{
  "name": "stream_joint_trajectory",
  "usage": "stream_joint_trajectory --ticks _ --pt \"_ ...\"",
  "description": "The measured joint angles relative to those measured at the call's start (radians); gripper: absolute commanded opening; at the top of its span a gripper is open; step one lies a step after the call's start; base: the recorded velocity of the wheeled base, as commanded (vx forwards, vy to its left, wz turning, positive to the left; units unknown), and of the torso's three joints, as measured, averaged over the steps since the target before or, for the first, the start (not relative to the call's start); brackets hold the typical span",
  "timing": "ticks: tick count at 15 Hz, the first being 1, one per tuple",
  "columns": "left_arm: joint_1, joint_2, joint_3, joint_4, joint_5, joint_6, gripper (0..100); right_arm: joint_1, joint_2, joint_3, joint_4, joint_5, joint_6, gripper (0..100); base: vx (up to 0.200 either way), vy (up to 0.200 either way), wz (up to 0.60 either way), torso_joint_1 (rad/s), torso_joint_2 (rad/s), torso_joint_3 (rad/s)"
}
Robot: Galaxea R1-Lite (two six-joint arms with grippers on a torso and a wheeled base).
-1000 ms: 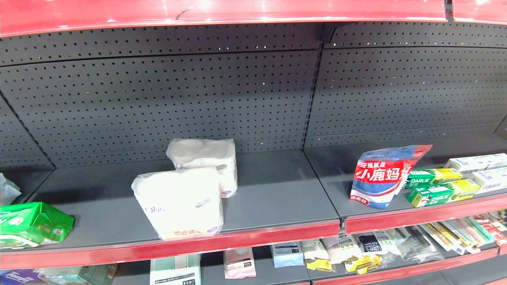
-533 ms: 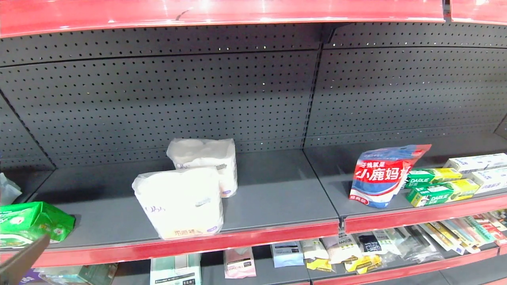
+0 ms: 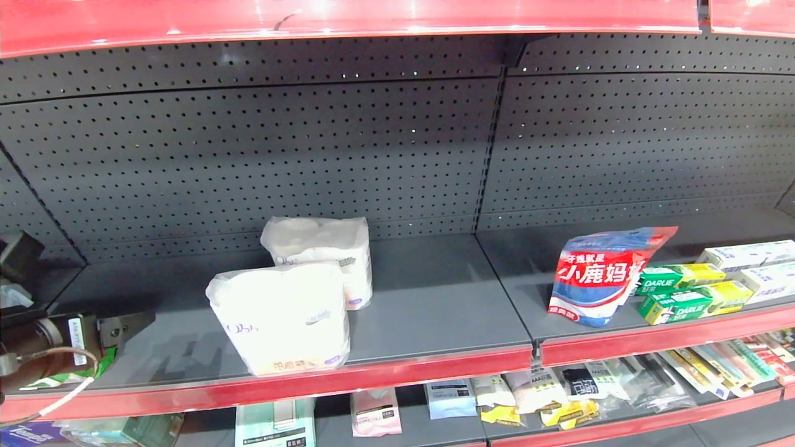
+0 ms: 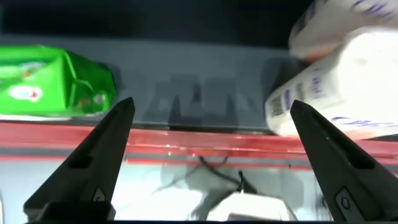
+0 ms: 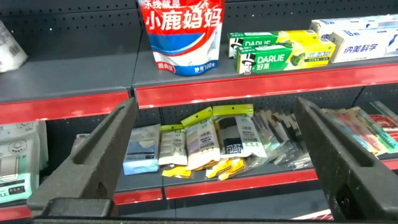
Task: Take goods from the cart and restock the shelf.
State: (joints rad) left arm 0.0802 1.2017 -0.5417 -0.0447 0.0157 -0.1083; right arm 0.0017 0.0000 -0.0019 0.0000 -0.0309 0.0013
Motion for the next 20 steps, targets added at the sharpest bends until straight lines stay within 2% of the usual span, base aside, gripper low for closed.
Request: stream_joint_trajectory --ticks 2,5,7,15,18,20 --pt "0.0 0.06 -0.003 -0.005 0.0 0.002 100 0.0 0.0 0.0 0.0 0.0 0.0 100 0.0 0.0 0.0 0.0 0.0 0.0" --pt "-0.003 0.139 0.002 -0.1 0.0 0.04 100 0.0 0.0 0.0 0.0 0.0 0.0 100 0.0 0.0 0.0 0.0 0.0 0.0" --pt "-0.004 0.184 0.01 -0.112 -0.001 0.054 100 0.0 0.0 0.0 0.0 0.0 0.0 100 0.0 0.0 0.0 0.0 0.0 0.0" --pt "-0.005 0.379 0.026 -0.224 -0.024 0.06 100 0.0 0.0 0.001 0.0 0.0 0.0 100 0.0 0.0 0.0 0.0 0.0 0.0" --pt "-0.021 0.454 0.028 -0.331 -0.024 0.061 100 0.0 0.0 0.001 0.0 0.0 0.0 100 0.0 0.0 0.0 0.0 0.0 0.0" --pt "-0.026 0.5 0.029 -0.367 -0.023 0.087 100 0.0 0.0 0.0 0.0 0.0 0.0 100 0.0 0.0 0.0 0.0 0.0 0.0"
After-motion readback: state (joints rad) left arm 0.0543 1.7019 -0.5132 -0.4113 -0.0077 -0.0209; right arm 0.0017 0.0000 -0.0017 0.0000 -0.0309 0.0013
